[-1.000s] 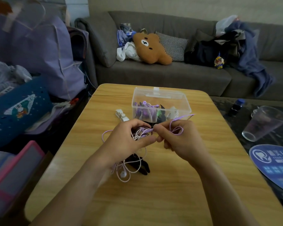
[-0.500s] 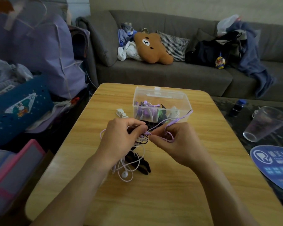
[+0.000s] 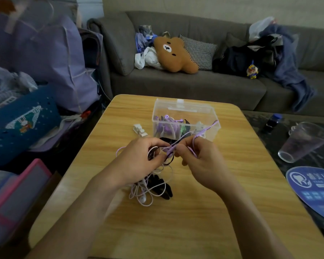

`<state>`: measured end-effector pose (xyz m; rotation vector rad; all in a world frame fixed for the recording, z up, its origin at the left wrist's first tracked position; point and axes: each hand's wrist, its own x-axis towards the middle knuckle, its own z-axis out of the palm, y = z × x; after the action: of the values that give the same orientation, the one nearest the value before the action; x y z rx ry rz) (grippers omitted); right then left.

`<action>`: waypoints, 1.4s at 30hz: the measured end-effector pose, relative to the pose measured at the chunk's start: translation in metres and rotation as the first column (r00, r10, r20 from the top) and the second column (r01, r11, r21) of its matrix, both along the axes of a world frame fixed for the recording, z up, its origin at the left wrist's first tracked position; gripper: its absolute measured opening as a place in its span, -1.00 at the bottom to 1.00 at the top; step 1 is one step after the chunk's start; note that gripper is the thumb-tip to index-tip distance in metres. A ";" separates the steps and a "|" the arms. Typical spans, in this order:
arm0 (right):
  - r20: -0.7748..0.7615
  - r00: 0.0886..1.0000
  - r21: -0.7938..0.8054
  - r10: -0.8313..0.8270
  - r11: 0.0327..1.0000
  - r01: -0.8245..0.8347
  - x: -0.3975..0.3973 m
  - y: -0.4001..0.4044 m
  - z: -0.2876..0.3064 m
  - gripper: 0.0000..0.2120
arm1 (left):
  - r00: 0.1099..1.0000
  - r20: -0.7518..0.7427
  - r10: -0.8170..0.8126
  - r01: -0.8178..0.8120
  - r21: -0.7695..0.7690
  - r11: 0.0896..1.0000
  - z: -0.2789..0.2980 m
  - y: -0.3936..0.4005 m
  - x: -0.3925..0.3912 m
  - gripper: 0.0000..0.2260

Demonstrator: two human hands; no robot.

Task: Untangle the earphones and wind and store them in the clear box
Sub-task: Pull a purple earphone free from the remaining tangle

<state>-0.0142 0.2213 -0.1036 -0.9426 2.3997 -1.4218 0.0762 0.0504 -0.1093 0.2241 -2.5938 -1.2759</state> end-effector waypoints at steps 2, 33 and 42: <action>-0.018 0.999 -0.029 -0.045 0.999 0.045 0.002 -0.003 -0.003 -0.84 | 1.000 -0.006 0.005 -0.005 0.004 1.000 -0.002 0.000 0.000 -0.77; 0.758 0.619 -0.321 0.207 0.944 0.077 -0.001 -0.006 -0.006 -0.68 | 0.989 -0.040 -0.143 0.148 0.276 0.950 0.002 0.000 0.000 -0.75; 0.751 0.571 -0.490 0.333 0.860 0.143 -0.007 0.005 0.010 -0.82 | 0.999 -0.027 -0.046 0.051 0.220 0.974 0.006 0.000 0.001 -0.66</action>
<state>-0.0215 0.2267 -0.0940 -0.3033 1.2640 -1.9176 0.0768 0.0506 -0.1031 0.1862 -2.4510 -1.5758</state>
